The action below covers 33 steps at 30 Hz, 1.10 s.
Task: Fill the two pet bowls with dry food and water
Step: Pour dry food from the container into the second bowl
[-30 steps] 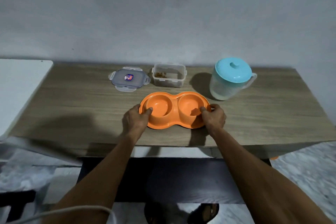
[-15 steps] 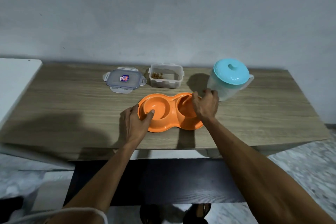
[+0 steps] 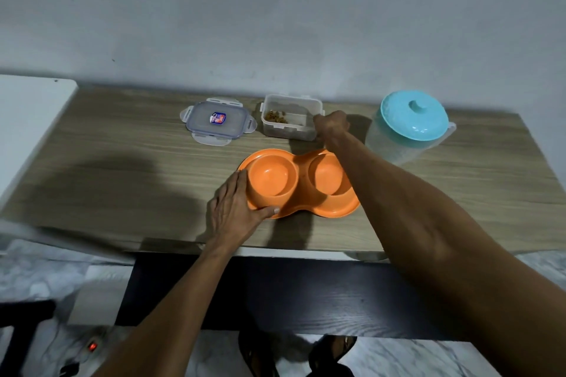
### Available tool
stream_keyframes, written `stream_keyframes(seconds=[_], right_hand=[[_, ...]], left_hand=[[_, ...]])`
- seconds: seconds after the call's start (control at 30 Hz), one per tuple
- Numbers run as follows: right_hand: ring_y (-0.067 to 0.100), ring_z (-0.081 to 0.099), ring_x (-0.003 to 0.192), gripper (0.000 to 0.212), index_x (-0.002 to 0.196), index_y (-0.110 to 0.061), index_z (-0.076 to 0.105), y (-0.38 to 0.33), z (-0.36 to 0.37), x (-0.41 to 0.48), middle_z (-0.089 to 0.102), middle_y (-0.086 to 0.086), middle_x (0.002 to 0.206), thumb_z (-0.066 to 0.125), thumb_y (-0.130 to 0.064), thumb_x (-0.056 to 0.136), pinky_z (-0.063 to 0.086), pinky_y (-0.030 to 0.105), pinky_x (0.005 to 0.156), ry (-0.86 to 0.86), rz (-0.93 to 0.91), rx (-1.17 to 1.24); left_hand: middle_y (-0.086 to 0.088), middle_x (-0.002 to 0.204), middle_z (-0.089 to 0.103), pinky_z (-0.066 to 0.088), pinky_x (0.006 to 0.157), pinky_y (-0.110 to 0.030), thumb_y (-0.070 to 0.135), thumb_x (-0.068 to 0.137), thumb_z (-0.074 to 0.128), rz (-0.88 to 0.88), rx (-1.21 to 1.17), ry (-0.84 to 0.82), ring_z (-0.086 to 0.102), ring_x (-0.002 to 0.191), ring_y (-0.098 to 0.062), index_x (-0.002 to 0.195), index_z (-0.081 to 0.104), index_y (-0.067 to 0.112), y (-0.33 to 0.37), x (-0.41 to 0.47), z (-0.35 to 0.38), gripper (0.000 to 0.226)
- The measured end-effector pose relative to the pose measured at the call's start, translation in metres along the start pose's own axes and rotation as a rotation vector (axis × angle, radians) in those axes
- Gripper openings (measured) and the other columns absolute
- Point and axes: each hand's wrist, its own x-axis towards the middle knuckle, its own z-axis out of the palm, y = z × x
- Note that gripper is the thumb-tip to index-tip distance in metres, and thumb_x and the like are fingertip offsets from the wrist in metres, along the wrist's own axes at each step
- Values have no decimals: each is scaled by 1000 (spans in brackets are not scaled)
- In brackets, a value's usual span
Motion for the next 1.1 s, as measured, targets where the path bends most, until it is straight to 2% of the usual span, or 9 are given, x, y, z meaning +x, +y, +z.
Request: stream_keyframes(seconds=[0.1,0.23,0.4,0.5,0.7,0.8,0.87,0.97,1.1], right_hand=[[36,64,100,34,115,3,63,-2,0,-1,61,19,121,65,-21,90,62,36,59,-84,46,131],[30,60,80,27,115,0,57,-1,-5,-12,57,10,100,60,-16,94,62,49,72,-160,-4,233],[30,65,75,12,96,-4,58,1,-26,-37,62,20,90,59,-13,89,62,45,71,-131,-161,252],[37,68,84,12,81,-10,53,1,-40,-48,57,19,81,65,-12,84,60,54,75,-133,-277,226],[22,60,66,17,74,-14,52,15,-66,-94,59,13,71,69,-17,78,58,48,69,-89,-513,51],[16,55,61,17,74,-13,54,25,-70,-109,60,2,66,71,-18,77,45,33,57,-52,-638,-94],[12,50,64,17,73,-11,55,31,-71,-118,57,-5,68,72,-15,76,37,28,57,-24,-736,-168],[18,51,79,19,74,-10,53,40,-69,-125,58,1,85,72,-13,75,34,27,61,-3,-842,-266],[18,50,94,21,77,-13,50,48,-63,-134,58,4,108,71,-14,77,40,25,71,-18,-933,-348]], left_hand=[[-2,160,26,30,114,-44,76,62,68,16,11,3,30,144,-25,154,17,23,-3,-1,1,118],[-2,160,25,30,114,-45,75,63,68,16,17,-4,30,145,-25,154,16,23,-2,-2,-1,118],[-4,160,26,31,114,-47,74,63,69,20,12,-12,30,144,-27,154,15,22,0,-5,-6,118],[-4,160,27,30,114,-46,73,64,70,20,6,-11,30,144,-27,154,16,21,3,-4,-6,117],[-5,159,27,30,113,-46,69,64,72,18,-7,-21,31,144,-28,154,16,21,4,-5,-9,117],[-5,159,27,31,114,-46,69,63,73,19,-12,-27,31,144,-28,154,16,21,3,-5,-9,118],[-5,159,29,32,113,-47,70,62,73,21,-20,-24,32,143,-28,154,17,21,2,-5,-9,118],[-4,159,29,33,113,-48,69,63,73,26,-22,-22,32,143,-28,154,17,22,3,-5,-9,117],[-4,159,28,31,114,-47,68,64,73,24,-20,-22,31,144,-27,154,18,21,2,-5,-9,116]])
